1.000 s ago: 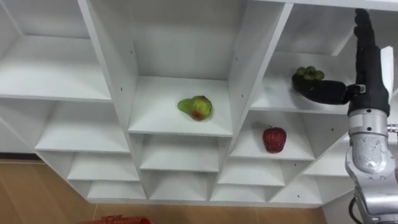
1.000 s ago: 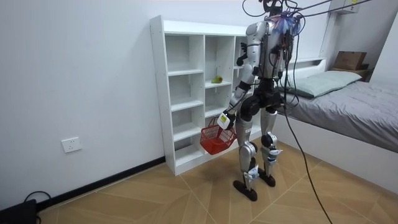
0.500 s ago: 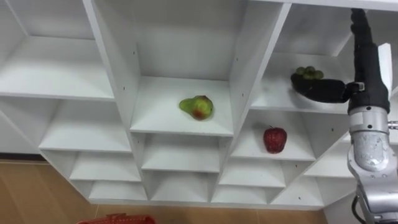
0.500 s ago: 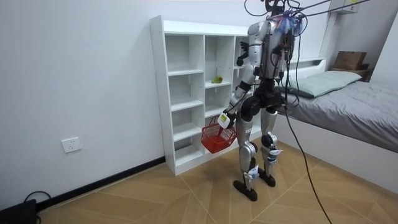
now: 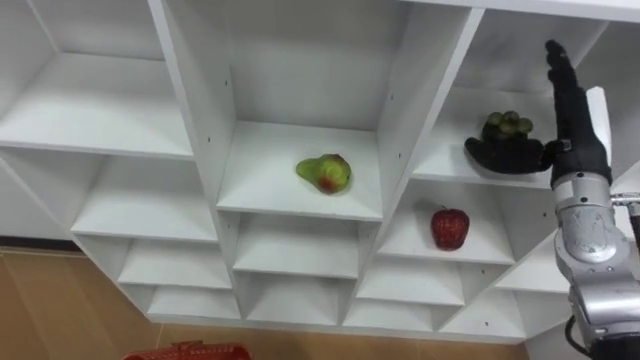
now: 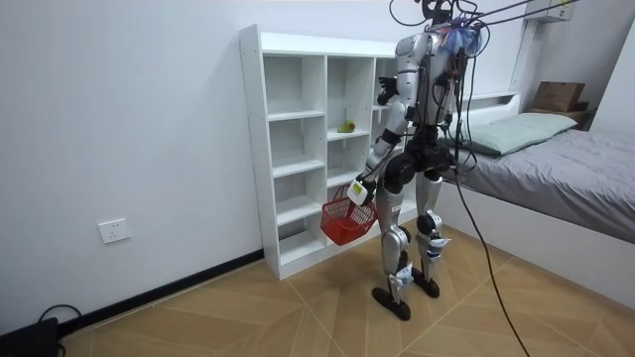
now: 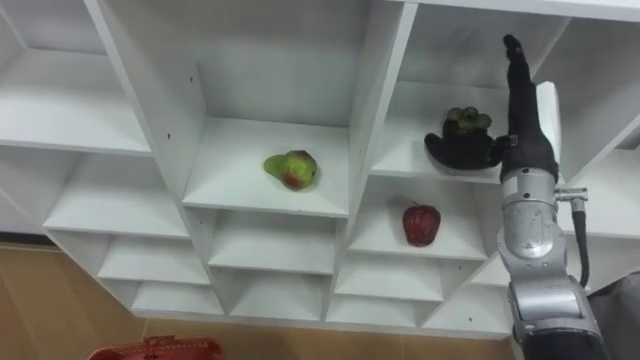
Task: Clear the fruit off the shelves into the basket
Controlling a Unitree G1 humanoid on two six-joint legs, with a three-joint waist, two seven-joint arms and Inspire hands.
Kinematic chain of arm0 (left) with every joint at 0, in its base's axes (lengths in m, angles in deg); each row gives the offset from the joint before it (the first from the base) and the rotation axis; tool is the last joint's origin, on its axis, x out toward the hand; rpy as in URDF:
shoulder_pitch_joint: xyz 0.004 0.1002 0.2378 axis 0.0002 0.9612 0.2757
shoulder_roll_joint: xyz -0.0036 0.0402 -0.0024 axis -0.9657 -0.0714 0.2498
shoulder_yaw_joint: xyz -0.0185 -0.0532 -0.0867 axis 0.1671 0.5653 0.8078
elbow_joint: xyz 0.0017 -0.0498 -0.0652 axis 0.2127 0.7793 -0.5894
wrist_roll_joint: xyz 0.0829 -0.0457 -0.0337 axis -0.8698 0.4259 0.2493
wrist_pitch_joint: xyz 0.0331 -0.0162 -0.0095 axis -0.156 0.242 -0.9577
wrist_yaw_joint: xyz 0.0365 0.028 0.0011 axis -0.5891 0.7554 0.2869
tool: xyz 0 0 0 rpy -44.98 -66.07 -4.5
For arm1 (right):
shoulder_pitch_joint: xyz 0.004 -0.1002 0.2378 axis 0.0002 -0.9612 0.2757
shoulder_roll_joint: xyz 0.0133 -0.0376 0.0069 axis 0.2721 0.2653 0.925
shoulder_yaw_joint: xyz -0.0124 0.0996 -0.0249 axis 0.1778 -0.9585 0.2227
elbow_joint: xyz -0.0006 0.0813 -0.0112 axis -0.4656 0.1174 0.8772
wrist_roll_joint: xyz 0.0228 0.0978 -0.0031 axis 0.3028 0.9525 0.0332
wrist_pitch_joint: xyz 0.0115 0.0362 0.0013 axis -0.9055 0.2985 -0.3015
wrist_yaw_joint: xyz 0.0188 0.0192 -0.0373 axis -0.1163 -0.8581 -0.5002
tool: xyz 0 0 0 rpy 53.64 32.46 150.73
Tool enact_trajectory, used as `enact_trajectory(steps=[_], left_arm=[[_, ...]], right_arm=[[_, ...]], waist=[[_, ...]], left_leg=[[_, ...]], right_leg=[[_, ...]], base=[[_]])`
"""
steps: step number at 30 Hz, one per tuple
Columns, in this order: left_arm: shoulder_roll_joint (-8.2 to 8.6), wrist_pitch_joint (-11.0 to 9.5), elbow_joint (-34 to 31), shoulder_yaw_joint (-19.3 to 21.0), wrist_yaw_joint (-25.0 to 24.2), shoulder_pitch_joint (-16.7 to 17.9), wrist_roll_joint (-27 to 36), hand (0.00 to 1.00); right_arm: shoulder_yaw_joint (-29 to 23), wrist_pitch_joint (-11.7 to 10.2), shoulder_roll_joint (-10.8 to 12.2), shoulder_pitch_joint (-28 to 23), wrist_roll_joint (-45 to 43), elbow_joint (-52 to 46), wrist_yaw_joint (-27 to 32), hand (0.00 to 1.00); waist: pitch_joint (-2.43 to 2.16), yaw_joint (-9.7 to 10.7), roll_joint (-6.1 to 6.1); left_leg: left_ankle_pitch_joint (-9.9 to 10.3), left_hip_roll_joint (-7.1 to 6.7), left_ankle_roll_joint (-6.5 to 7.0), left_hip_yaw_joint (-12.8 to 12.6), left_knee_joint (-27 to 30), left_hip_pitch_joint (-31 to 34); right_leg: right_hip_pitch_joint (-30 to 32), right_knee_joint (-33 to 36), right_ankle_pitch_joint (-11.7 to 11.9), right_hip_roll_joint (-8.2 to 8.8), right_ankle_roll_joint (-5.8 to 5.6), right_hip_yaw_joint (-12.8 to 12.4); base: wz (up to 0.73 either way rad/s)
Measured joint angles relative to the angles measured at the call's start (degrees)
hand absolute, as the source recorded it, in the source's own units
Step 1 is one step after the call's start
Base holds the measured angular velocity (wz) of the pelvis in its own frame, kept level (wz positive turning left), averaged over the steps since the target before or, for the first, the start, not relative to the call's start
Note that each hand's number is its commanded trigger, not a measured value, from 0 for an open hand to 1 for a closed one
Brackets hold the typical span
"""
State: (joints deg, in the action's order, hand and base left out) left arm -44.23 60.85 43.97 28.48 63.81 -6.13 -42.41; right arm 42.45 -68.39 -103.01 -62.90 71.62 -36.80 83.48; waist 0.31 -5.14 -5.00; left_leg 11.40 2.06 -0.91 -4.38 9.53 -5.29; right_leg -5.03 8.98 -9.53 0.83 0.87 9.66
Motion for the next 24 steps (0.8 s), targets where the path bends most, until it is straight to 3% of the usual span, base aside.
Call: enact_trajectory(steps=[9, 16, 24], left_arm=[[-0.07, 0.86, -0.13, 0.01, 0.61, 0.08, -0.01, 1.00], [-0.28, 1.06, -0.61, -0.02, 0.61, 0.25, -0.03, 1.00], [-0.34, 1.12, -0.62, -0.07, 1.66, 0.72, 0.17, 1.00]], right_arm=[[0.32, 0.55, -0.01, 2.18, 0.02, 7.23, -0.44, 0.00], [0.43, 0.55, 0.00, 2.17, 0.32, 7.42, -1.51, 0.00], [0.39, 0.54, -0.01, 2.06, 0.98, 7.53, -5.39, 0.00]], waist=[[-0.24, -0.09, -0.54], [-0.15, -0.11, -0.88], [0.12, 1.42, -0.76]], left_leg=[[0.00, -0.01, 0.00, -0.08, 0.12, -0.38], [-0.01, -0.10, 0.02, 0.11, 0.22, -0.46], [-0.01, -0.29, 0.02, 1.33, 0.21, -0.66]], right_leg=[[0.01, 0.19, 0.00, 0.04, 0.00, -0.07], [-0.14, 0.11, -0.01, 0.07, 0.00, -0.07], [-0.98, -0.40, -0.07, 0.17, -0.05, 0.61]], base=[[0.00], [0.00], [0.06]])
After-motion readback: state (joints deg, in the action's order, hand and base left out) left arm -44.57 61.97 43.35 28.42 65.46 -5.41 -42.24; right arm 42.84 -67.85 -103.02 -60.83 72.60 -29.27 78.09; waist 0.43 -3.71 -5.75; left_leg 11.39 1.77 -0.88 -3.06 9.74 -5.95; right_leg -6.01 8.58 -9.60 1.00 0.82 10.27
